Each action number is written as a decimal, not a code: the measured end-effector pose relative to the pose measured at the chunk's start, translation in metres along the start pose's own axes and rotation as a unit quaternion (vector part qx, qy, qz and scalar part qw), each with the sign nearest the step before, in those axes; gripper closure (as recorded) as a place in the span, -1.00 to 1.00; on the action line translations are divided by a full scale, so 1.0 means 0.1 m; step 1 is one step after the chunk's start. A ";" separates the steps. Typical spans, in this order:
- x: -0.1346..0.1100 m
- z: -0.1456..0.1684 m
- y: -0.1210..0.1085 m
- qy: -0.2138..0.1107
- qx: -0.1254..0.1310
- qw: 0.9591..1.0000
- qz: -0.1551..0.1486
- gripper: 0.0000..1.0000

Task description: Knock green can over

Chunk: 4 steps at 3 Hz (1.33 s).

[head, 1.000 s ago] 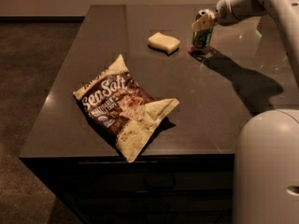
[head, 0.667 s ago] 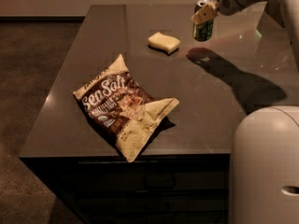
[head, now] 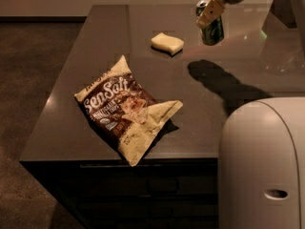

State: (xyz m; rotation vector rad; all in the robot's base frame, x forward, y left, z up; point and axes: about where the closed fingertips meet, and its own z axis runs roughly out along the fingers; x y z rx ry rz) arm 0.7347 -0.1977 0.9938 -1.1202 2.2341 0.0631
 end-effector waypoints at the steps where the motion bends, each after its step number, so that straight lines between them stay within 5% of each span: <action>1: 0.10 -0.06 0.24 0.083 -0.017 0.995 -0.056 1.00; 2: 0.10 -0.06 0.40 0.147 -0.021 0.982 -0.119 1.00; 3: 0.08 0.00 0.57 0.204 -0.019 0.961 -0.185 0.66; 4: 0.32 0.14 0.86 0.265 -0.045 0.934 -0.233 0.06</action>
Offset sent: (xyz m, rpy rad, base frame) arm -0.0902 0.0277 -0.0225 -0.5428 0.2798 0.2594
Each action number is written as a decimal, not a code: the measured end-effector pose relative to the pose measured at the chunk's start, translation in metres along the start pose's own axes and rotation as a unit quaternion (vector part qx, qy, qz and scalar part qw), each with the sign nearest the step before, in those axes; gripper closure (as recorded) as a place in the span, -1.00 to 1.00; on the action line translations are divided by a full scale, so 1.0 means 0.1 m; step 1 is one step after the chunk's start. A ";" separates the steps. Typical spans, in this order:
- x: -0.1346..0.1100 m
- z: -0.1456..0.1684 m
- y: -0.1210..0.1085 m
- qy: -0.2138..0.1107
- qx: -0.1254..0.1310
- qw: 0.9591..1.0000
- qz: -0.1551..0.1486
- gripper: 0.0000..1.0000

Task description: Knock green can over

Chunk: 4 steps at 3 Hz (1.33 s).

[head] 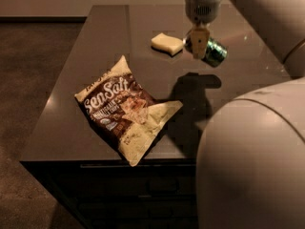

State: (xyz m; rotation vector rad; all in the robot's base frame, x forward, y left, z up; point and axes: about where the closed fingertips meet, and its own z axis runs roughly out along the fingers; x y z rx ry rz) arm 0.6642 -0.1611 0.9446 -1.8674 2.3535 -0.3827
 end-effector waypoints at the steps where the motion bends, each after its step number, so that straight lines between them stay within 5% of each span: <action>1: 0.04 0.23 0.27 0.028 -0.030 0.999 -0.026 -0.41; 2: 0.01 0.30 0.26 0.026 -0.026 0.999 -0.029 -0.89; 4: -0.01 0.33 0.22 0.022 -0.019 0.999 -0.029 -1.00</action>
Offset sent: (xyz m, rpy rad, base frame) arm -0.0199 -0.0009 -0.0270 -0.0483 0.0721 0.0301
